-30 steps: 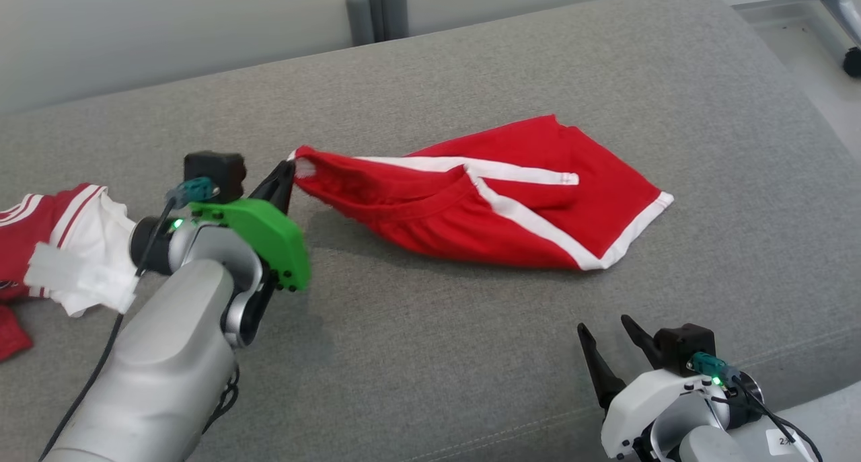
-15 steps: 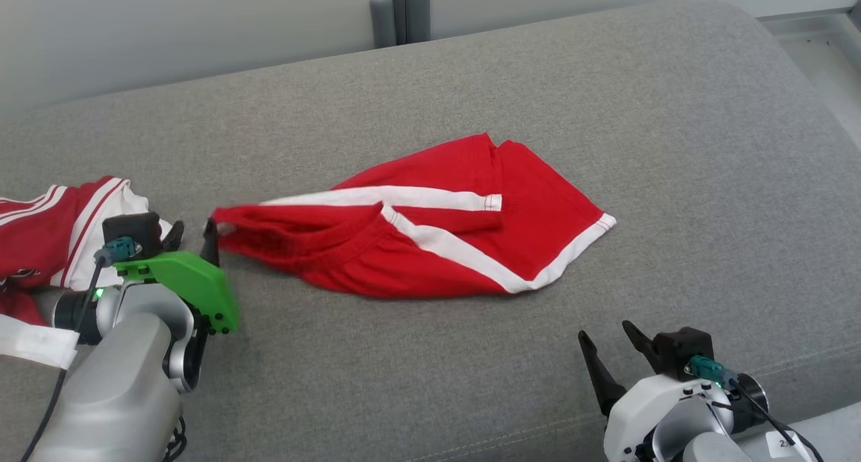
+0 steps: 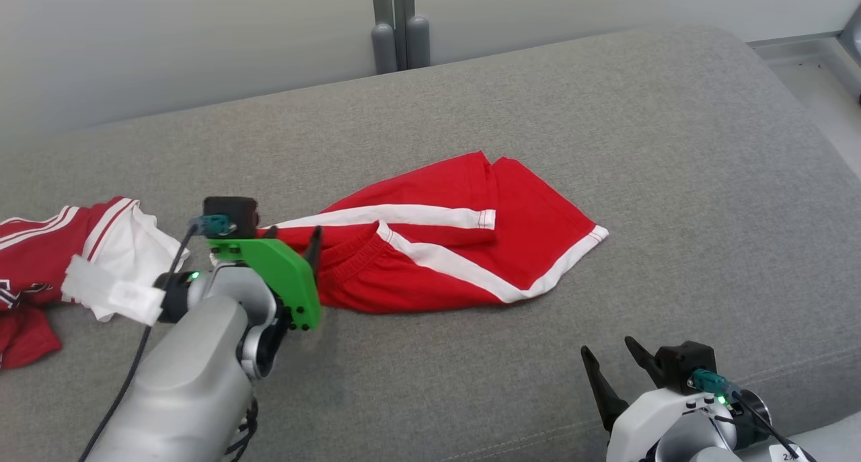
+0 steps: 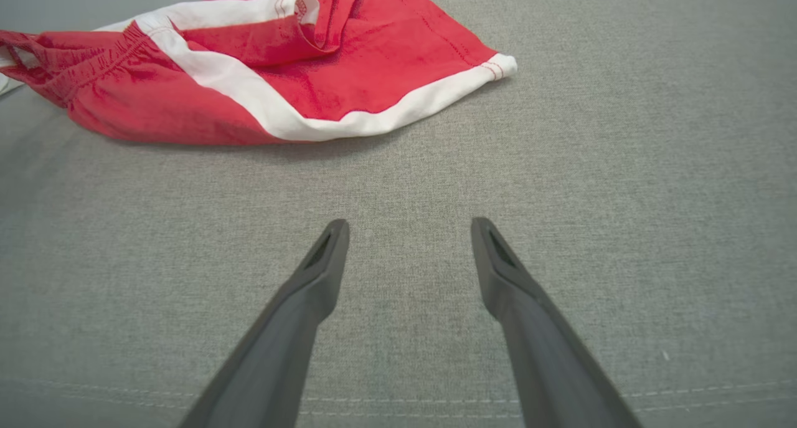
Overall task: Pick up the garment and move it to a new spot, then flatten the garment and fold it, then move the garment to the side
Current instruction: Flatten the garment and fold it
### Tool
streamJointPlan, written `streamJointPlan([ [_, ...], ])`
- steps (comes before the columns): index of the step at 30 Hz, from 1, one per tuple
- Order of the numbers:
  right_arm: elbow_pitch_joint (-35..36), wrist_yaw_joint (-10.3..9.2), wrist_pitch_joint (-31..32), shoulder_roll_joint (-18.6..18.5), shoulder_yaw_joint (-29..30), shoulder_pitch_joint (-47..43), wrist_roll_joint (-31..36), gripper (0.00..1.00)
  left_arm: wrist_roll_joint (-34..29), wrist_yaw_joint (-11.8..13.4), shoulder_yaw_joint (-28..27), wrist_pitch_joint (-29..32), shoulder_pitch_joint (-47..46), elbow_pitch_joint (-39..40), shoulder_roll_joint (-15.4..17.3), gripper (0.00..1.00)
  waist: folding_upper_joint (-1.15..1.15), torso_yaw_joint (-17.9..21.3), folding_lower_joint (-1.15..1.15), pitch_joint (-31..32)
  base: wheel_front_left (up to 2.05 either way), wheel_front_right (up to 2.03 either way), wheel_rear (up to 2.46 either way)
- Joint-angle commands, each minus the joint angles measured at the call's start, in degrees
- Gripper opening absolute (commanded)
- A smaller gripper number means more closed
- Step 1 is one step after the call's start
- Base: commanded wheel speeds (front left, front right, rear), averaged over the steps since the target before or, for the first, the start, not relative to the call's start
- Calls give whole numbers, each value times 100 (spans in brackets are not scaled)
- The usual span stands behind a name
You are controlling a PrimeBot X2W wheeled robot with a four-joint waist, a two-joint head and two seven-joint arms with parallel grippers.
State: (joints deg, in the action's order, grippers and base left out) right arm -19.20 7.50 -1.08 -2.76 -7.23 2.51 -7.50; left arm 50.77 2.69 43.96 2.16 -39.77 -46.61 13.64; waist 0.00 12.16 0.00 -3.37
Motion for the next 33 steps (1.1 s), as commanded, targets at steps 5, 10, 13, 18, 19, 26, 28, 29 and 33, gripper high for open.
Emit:
streamJointPlan([
  [5, 18, -2, -23, -10, -13, 10, -94, 100, -37, 23, 222, 442, -184, 215, -214, 100, 0, 246, 0, -21, 0, 0, 0],
  [10, -8, -2, -78, -10, -3, 88, -130, 100, -134, 221, 355, 773, -328, 203, -288, 100, 0, 537, 0, -185, 0, 0, 0],
  [13, -50, -2, -127, -9, -34, 132, -190, 100, -210, 314, 405, 848, -408, 132, -241, 100, 0, 697, 0, -301, 0, 0, 0],
  [18, -132, -2, -222, -8, -49, 213, -257, 100, -191, 362, 423, 942, -424, 33, -222, 100, 0, 894, 0, -396, 0, 0, 0],
  [19, -149, -2, -233, -9, -51, 237, -258, 100, -199, 389, 432, 962, -420, 1, -207, 100, 0, 921, 0, -405, 0, 0, 0],
  [26, -264, -2, -312, -9, -54, 313, -310, 100, -226, 446, 487, 1010, -432, -209, -211, 98, 0, 996, 0, -417, 0, 0, 0],
  [28, -293, -2, -331, -9, -42, 341, -317, 100, -240, 415, 503, 966, -450, -235, -222, 2, 0, 977, 0, -415, 0, 0, 0],
  [29, -306, -2, -340, -9, -35, 343, -322, 100, -234, 388, 513, 954, -449, -242, -226, 0, 0, 961, 0, -412, 0, 0, 0],
  [33, -362, -2, -379, -9, -7, 349, -326, 100, -177, 286, 520, 909, -402, -252, -260, 0, 0, 844, 0, -390, 0, 0, 0],
])
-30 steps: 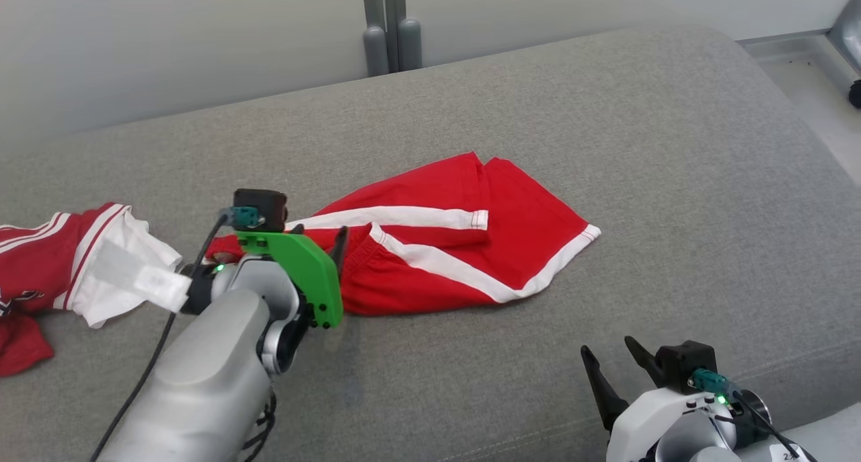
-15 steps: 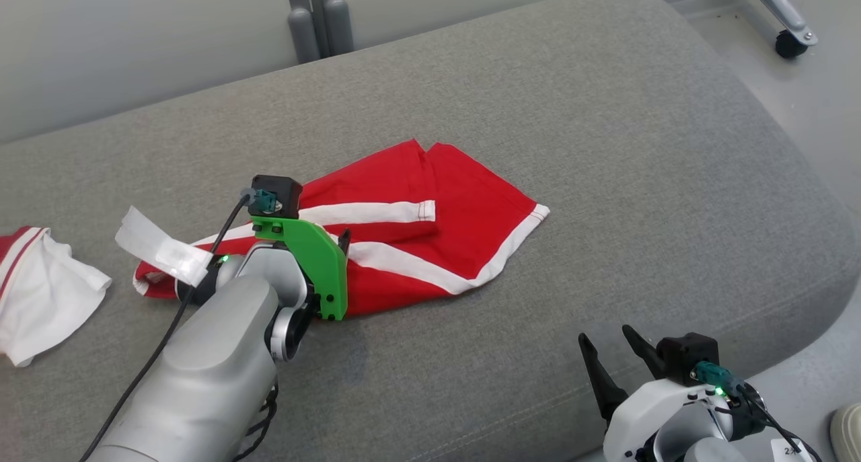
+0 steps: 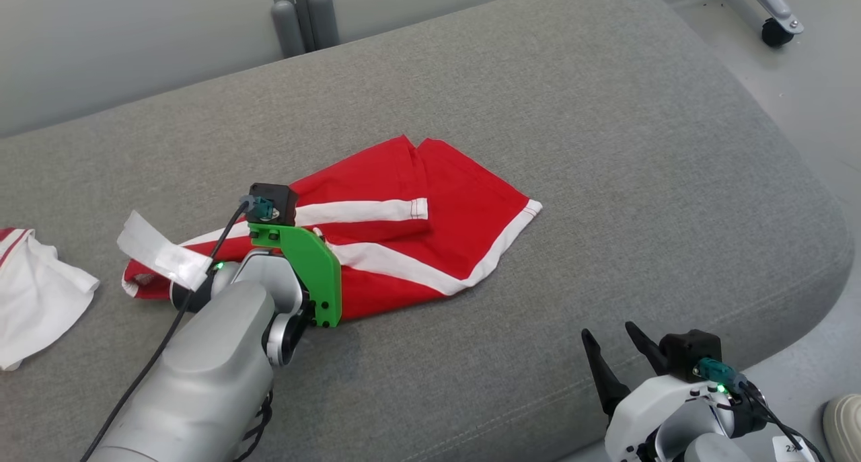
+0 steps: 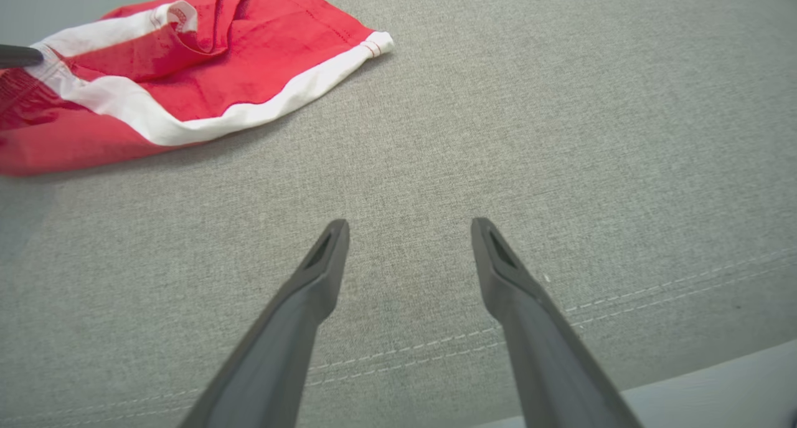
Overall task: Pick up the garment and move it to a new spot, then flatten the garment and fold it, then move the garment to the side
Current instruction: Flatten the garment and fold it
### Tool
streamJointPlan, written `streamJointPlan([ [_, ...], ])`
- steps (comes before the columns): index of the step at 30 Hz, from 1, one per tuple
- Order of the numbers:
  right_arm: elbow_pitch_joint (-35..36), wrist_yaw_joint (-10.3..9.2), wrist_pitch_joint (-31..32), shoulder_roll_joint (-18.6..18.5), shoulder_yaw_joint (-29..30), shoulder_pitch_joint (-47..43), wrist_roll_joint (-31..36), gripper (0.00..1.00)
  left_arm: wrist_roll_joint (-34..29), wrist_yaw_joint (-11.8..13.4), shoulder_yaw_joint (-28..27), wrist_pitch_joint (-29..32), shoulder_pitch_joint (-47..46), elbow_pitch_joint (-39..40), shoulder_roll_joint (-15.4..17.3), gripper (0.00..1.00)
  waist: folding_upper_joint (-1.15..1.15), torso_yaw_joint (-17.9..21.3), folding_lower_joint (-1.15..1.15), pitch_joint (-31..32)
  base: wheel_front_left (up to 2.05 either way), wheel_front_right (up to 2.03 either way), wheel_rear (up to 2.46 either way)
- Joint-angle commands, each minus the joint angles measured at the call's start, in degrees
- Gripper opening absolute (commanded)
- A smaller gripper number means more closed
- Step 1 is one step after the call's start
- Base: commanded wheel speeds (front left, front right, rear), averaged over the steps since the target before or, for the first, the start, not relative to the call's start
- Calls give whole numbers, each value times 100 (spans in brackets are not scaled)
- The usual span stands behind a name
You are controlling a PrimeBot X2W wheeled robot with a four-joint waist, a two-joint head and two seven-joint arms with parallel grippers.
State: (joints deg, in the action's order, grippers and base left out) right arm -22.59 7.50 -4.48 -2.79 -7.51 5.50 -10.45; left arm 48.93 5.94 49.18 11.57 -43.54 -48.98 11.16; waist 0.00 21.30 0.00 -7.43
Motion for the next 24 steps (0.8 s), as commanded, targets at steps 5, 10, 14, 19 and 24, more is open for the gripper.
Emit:
streamJointPlan([
  [5, -56, -2, -48, -7, 69, 16, 3, 100, 136, -39, -145, -285, 122, 75, -12, 0, 0, -324, 0, 92, 0, 0, 0],
  [10, -59, -2, -35, -9, 106, -30, 36, 100, 286, 70, -343, -569, 377, 246, 113, 0, 0, -564, 0, 201, 0, 0, 0],
  [14, -53, -2, 3, -8, 158, -104, 67, 100, 365, 175, -402, -667, 801, 556, 315, 0, 0, -835, 0, 319, 0, 0, 0],
  [19, -10, -2, 53, -8, 187, -176, 88, 100, 418, 388, -421, -733, 1337, 1163, 537, 0, 0, -1087, 0, 421, 0, 0, 0],
  [24, 21, -2, 94, -9, 180, -203, 87, 100, 464, 592, -445, -845, 1770, 1789, 643, 100, 0, -1228, 0, 498, 0, 0, 0],
])
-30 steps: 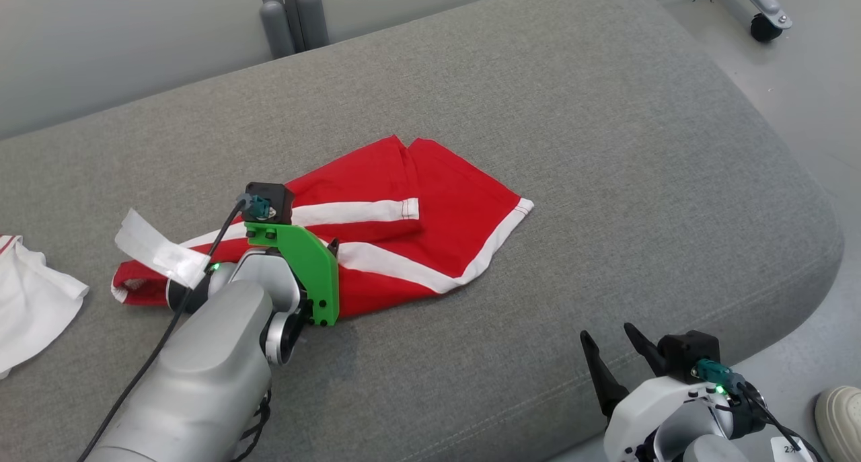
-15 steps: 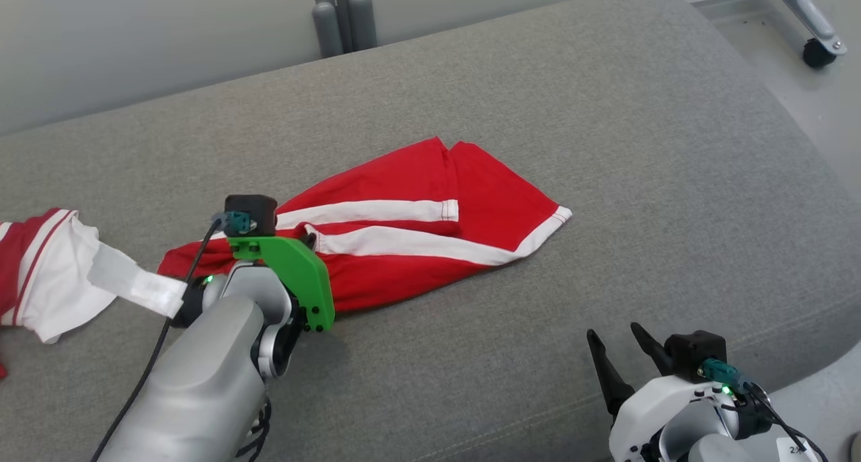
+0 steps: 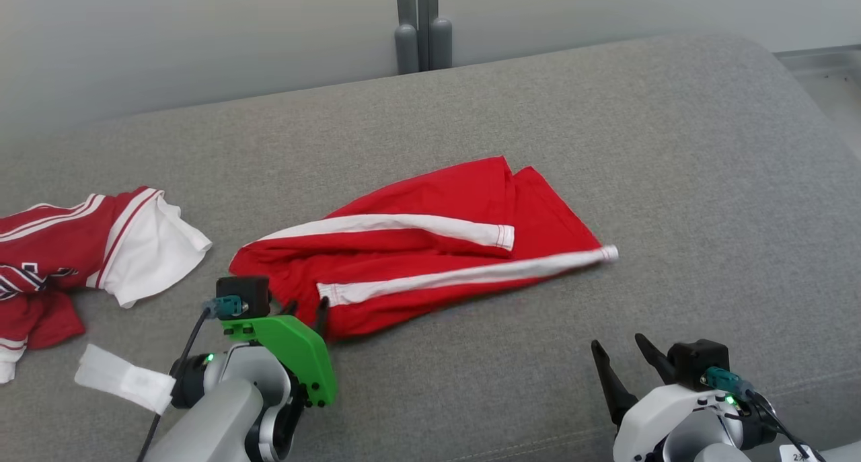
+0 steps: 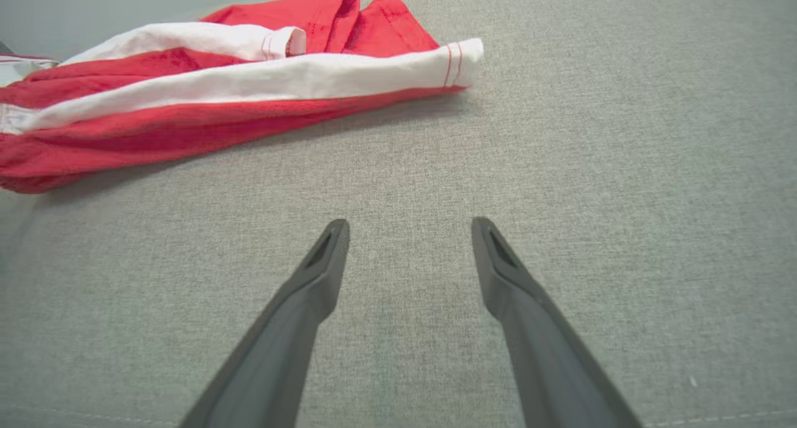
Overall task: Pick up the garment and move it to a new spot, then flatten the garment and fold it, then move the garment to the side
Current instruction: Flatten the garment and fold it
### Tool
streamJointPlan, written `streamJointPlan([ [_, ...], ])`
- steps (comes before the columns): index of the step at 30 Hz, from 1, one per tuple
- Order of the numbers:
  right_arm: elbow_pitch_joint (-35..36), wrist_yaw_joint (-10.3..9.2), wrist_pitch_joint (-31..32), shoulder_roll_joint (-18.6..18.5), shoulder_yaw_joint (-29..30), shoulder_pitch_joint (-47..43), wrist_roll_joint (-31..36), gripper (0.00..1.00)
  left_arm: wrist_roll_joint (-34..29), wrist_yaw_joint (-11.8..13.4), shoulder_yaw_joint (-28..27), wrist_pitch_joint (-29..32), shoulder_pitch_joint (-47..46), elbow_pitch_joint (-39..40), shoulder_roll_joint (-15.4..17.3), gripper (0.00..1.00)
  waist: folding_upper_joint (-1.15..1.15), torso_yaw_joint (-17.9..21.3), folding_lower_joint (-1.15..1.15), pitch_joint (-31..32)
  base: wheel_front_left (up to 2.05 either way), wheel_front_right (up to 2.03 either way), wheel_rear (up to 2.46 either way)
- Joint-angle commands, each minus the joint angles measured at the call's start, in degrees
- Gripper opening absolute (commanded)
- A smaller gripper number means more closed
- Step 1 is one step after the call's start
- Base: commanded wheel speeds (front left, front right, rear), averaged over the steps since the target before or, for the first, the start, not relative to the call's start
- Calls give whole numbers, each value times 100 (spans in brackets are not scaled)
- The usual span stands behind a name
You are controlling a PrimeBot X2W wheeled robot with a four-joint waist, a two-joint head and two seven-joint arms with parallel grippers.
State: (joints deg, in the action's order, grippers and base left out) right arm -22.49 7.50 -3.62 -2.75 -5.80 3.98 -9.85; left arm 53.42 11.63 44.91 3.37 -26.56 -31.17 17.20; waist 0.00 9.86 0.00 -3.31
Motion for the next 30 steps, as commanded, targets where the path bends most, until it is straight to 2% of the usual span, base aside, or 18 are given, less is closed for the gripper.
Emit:
streamJointPlan([
  [1, 15, -2, 20, -13, 12, -58, 24, 100, 18, 54, -29, -83, 151, 136, 57, 100, 0, -96, 0, 103, 0, 0, 0],
  [12, 86, -2, -222, -14, 366, -135, -343, 100, -63, 398, -398, -1321, 1121, 1241, 294, 100, 0, -148, 0, 356, 0, 0, 0],
  [14, 74, -2, -391, -24, 589, -112, -623, 100, -138, 455, -481, -1555, 1278, 1349, 333, 100, 0, -174, 0, 400, 0, 0, 0],
  [18, 63, 0, -740, -7, 742, -3, -770, 100, -288, 564, -807, -1823, 1561, 1591, 250, 100, 0, -257, 0, 462, 0, 0, 0],
  [20, 85, -1, -857, -19, 781, 22, -845, 100, -439, 516, -995, -1861, 1705, 1730, 211, 100, 0, -300, 0, 495, 0, 0, 0],
  [23, 145, 0, -960, -10, 747, 66, -799, 100, -990, 437, -1538, -1862, 1937, 2132, 76, 100, 0, -375, 0, 546, 0, 0, 0],
  [28, 219, -1, -1022, -12, 638, 47, -697, 100, -1914, 158, -2398, -1854, 2521, 2674, -293, 100, 0, -500, 0, 681, 0, 0, 0],
  [30, 251, -1, -1035, -12, 566, 51, -679, 100, -2078, 87, -2540, -1854, 2642, 2745, -380, 100, 0, -526, 0, 706, 0, 0, 0],
])
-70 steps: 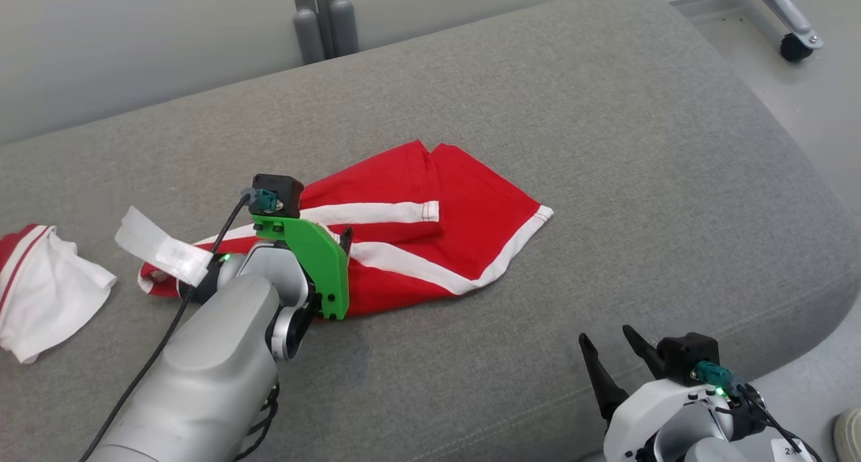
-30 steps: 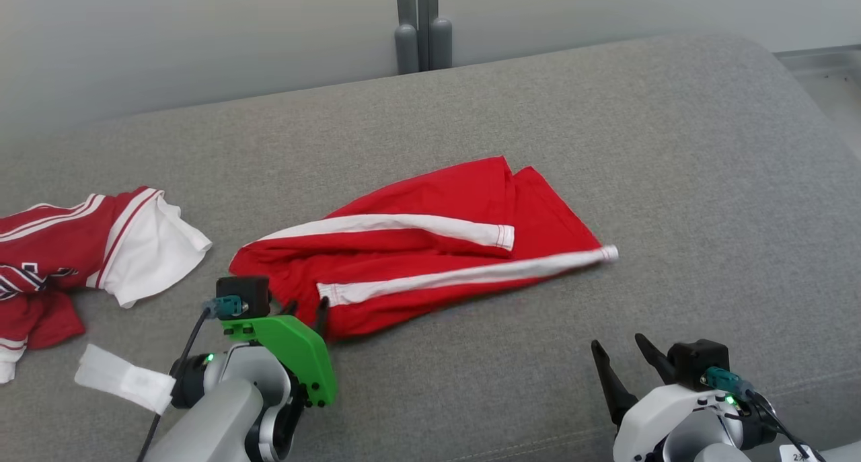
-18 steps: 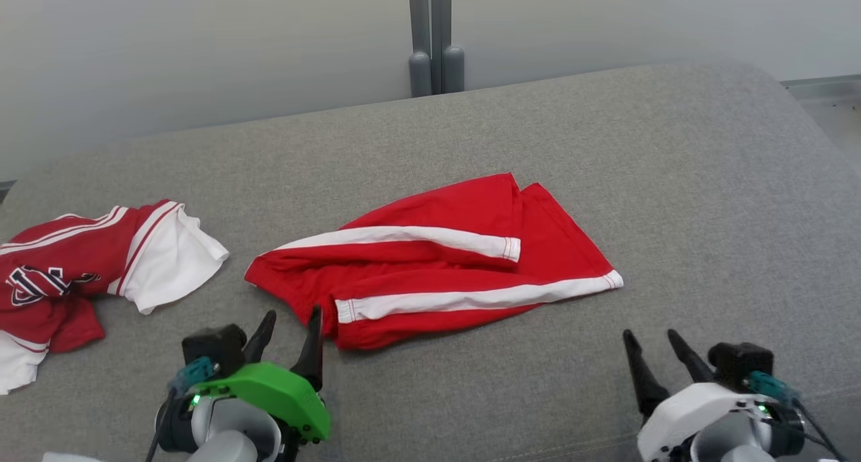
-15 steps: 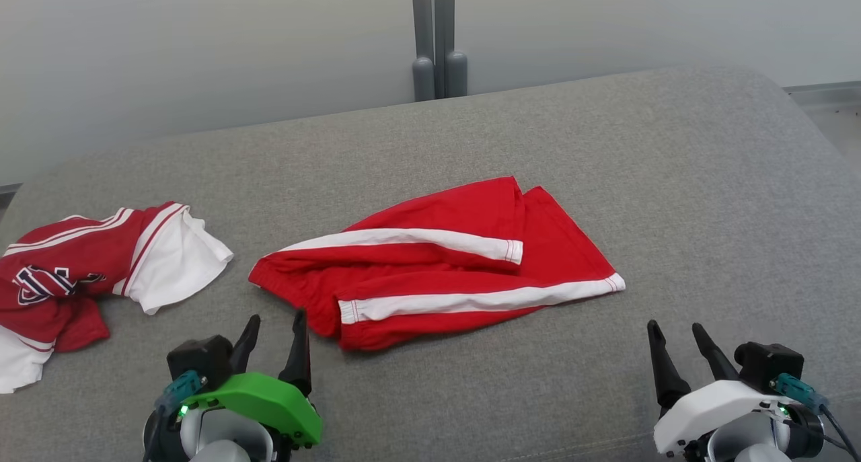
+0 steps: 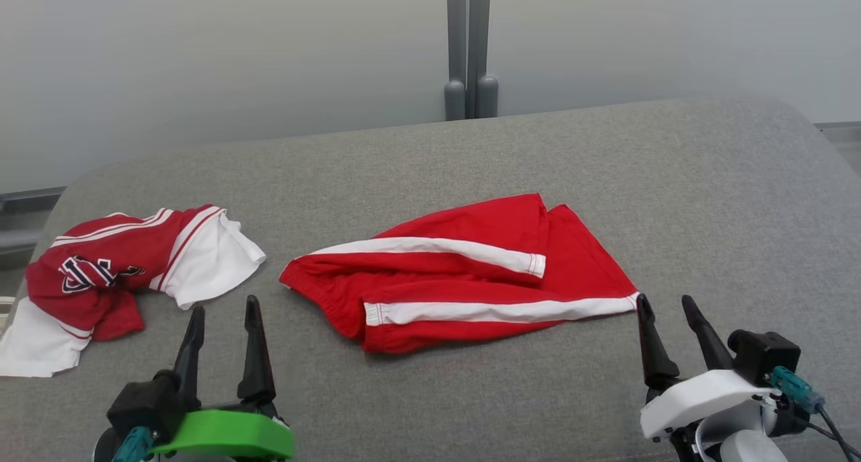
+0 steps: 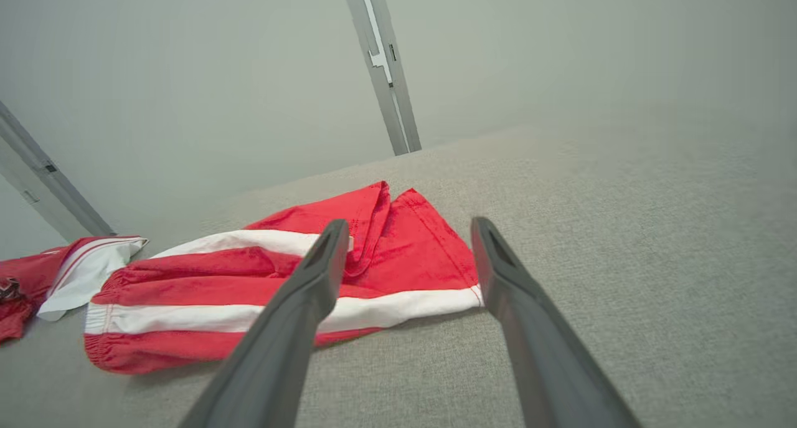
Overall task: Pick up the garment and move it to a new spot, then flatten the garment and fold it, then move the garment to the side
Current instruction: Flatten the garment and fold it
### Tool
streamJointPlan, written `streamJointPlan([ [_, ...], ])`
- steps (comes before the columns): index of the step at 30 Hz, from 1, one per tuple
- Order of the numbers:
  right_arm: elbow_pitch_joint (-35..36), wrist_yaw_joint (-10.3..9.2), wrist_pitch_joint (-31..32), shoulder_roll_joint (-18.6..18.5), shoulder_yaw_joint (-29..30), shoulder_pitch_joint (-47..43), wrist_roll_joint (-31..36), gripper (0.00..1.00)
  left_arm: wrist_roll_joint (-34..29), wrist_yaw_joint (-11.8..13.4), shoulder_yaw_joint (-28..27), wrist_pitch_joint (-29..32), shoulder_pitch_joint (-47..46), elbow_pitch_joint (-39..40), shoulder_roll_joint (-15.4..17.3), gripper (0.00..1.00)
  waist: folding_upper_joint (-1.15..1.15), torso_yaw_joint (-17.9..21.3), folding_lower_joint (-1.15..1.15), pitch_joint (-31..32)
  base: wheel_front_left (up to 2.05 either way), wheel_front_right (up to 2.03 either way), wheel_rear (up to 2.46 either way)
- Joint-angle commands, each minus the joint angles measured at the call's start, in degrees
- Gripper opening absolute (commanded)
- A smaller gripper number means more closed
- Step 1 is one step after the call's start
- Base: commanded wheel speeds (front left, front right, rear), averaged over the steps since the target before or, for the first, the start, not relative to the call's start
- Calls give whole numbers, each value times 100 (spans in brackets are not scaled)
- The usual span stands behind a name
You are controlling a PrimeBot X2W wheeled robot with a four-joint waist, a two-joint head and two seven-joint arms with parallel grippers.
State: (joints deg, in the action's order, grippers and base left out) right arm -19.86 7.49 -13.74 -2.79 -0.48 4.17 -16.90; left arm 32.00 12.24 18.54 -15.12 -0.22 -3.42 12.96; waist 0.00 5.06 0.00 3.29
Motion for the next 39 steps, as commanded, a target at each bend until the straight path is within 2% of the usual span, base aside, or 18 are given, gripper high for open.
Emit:
streamJointPlan([
  [1, 42, 0, -32, -7, -38, 31, 37, 100, -93, -45, -81, -5, 124, 41, -37, 100, 0, -73, 0, 69, 0, 0, 0],
  [5, 129, 0, -37, -10, -226, 0, -80, 100, -586, -381, -629, -6, 450, 134, -349, 100, 0, -196, 0, 139, 0, 0, 0],
  [6, 116, 0, 36, -11, -308, -1, 31, 100, -772, -555, -850, -6, 591, 91, -483, 100, 0, -258, 0, 170, 0, 0, 0],
  [7, 118, 0, 43, -14, -306, 0, 83, 100, -857, -627, -951, -5, 655, 39, -540, 100, 0, -289, 0, 184, 0, 0, 0],
  [12, 100, 0, 131, -11, -265, 8, 320, 100, -1442, -929, -1141, -5, 861, -281, -639, 100, 0, -393, 0, 209, 0, 0, 0],
  [19, 6, 0, 126, -10, -113, -108, 665, 100, -1959, -988, -1236, -4, 950, -698, -733, 100, 0, -446, 0, 193, 0, 0, 0],
  [29, -236, 0, 133, -11, -82, -247, 735, 100, -1980, -1220, -1466, -4, 1063, -787, -917, 100, 0, -393, 0, 182, 0, 0, 0],
  [39, -262, 0, 156, -10, -87, -153, 856, 100, -2029, -1329, -1581, -4, 1025, -881, -976, 100, 0, -285, 0, 156, 0, 0, 0],
])
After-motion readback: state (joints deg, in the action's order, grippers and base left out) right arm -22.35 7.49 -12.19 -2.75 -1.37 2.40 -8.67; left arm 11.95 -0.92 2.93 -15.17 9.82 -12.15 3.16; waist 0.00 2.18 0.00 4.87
